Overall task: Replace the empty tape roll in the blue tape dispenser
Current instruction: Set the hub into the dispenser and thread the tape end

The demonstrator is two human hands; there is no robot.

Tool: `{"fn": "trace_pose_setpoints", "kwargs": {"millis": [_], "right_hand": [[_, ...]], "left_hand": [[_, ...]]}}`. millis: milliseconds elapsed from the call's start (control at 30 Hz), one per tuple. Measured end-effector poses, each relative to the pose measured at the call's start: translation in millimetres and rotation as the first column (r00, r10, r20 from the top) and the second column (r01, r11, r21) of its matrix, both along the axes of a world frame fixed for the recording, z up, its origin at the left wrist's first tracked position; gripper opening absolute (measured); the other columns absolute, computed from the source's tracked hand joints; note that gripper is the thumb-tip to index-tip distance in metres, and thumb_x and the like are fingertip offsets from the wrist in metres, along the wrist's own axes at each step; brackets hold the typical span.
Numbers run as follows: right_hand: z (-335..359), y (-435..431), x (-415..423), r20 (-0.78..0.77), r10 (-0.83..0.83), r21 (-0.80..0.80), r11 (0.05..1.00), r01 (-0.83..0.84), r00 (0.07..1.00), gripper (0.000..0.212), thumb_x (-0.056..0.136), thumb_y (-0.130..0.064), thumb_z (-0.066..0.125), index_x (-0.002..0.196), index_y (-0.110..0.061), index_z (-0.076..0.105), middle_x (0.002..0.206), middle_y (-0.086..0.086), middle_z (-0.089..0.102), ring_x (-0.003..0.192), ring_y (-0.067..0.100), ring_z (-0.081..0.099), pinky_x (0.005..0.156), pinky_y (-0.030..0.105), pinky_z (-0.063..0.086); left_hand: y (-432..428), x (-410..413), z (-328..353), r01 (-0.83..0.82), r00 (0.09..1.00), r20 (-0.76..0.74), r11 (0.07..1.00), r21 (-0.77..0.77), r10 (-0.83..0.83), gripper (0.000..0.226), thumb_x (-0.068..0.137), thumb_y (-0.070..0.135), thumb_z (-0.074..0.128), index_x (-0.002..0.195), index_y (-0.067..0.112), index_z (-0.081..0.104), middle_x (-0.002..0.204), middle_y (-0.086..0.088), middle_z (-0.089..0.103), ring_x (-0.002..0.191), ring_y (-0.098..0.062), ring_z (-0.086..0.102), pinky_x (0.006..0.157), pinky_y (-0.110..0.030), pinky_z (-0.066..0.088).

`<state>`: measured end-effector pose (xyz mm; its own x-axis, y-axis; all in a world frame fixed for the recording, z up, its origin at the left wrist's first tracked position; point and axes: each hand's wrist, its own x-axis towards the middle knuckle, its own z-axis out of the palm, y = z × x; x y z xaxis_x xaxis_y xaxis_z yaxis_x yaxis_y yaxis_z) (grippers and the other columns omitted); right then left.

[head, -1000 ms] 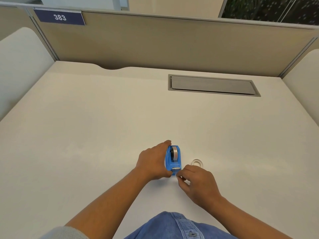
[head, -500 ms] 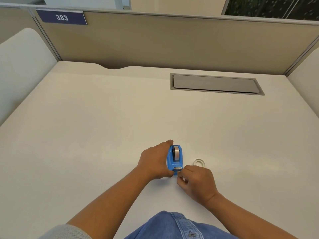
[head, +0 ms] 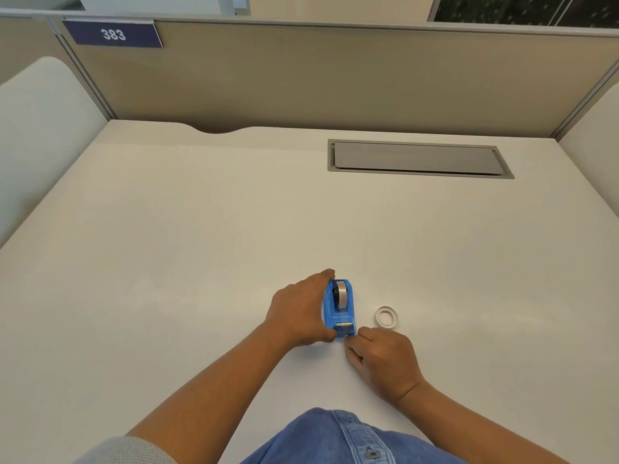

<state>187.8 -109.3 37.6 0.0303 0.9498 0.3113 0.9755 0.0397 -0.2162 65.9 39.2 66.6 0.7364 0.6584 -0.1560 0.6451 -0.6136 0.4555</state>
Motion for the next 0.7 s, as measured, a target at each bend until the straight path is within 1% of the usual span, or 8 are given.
{"fn": "trace_pose_setpoints", "kwargs": {"millis": [100,167,233,367,467,533,600,700], "right_hand": [[1,-9,2,-0.150,-0.107,-0.070,0.993,0.097,0.983,0.015,0.066,-0.018,0.087,0.067,-0.018,0.072,0.053,-0.004,0.062,0.041,0.013,0.052,0.042,0.018,0.041],[4,-13,4,-0.292,-0.269,-0.163,0.959,0.230,0.918,0.015,0.069,-0.017,0.083,0.071,-0.022,0.070,0.053,-0.011,0.057,0.044,0.007,0.048,0.044,0.016,0.039],[5,-15,7,-0.403,-0.387,-0.247,0.919,0.309,0.829,0.014,0.074,-0.020,0.078,0.080,-0.028,0.069,0.060,-0.016,0.057,0.051,0.006,0.052,0.051,0.011,0.040],[12,-8,8,-0.579,-0.423,-0.302,0.905,0.298,0.697,0.025,0.077,-0.020,0.076,0.100,-0.029,0.071,0.087,-0.014,0.069,0.073,0.008,0.064,0.065,0.016,0.052],[15,2,5,-0.645,-0.423,-0.317,0.906,0.281,0.637,0.025,0.076,-0.021,0.080,0.100,-0.027,0.073,0.089,-0.013,0.067,0.073,0.007,0.064,0.063,0.016,0.051],[15,7,6,-0.638,-0.430,-0.313,0.903,0.295,0.639,0.019,0.075,-0.026,0.082,0.091,-0.025,0.073,0.085,-0.009,0.065,0.070,0.010,0.063,0.062,0.020,0.052],[13,10,8,-0.590,-0.423,-0.305,0.905,0.295,0.688,0.014,0.075,-0.030,0.082,0.082,-0.025,0.071,0.079,-0.006,0.064,0.069,0.011,0.061,0.062,0.026,0.053],[11,12,10,-0.504,-0.405,-0.290,0.911,0.293,0.763,0.019,0.078,-0.034,0.079,0.071,-0.026,0.063,0.070,-0.007,0.062,0.067,0.013,0.056,0.060,0.031,0.050]], "left_hand": [[-1,0,1,-0.006,1.000,-0.008,1.000,-0.005,0.006,0.101,0.050,0.055,0.077,0.135,0.035,0.026,0.133,0.012,0.055,0.103,-0.018,0.062,0.076,-0.030,0.049],[-1,0,2,-0.015,1.000,-0.013,1.000,-0.016,0.015,0.101,0.049,0.054,0.077,0.134,0.037,0.025,0.133,0.013,0.055,0.102,-0.018,0.062,0.073,-0.028,0.046],[-1,0,2,-0.021,1.000,-0.015,0.999,-0.024,0.020,0.101,0.048,0.055,0.076,0.133,0.038,0.024,0.133,0.013,0.055,0.102,-0.018,0.062,0.071,-0.026,0.043],[-2,1,2,-0.024,1.000,-0.005,0.999,-0.028,0.024,0.101,0.048,0.055,0.077,0.133,0.037,0.026,0.132,0.011,0.057,0.101,-0.018,0.063,0.071,-0.027,0.044],[-3,1,3,-0.028,1.000,0.007,0.999,-0.025,0.029,0.101,0.049,0.055,0.078,0.134,0.035,0.028,0.131,0.011,0.058,0.103,-0.019,0.062,0.077,-0.030,0.049],[-3,1,3,-0.025,1.000,0.012,0.999,-0.027,0.025,0.102,0.050,0.056,0.078,0.136,0.033,0.028,0.133,0.010,0.057,0.106,-0.019,0.062,0.081,-0.032,0.050],[-4,1,3,-0.022,1.000,0.016,0.999,-0.031,0.022,0.103,0.051,0.056,0.079,0.137,0.031,0.029,0.134,0.009,0.056,0.108,-0.020,0.061,0.083,-0.033,0.050],[-4,0,4,-0.022,1.000,0.022,0.999,-0.032,0.022,0.103,0.052,0.053,0.080,0.138,0.030,0.029,0.133,0.008,0.057,0.108,-0.020,0.061,0.083,-0.033,0.050]]}}
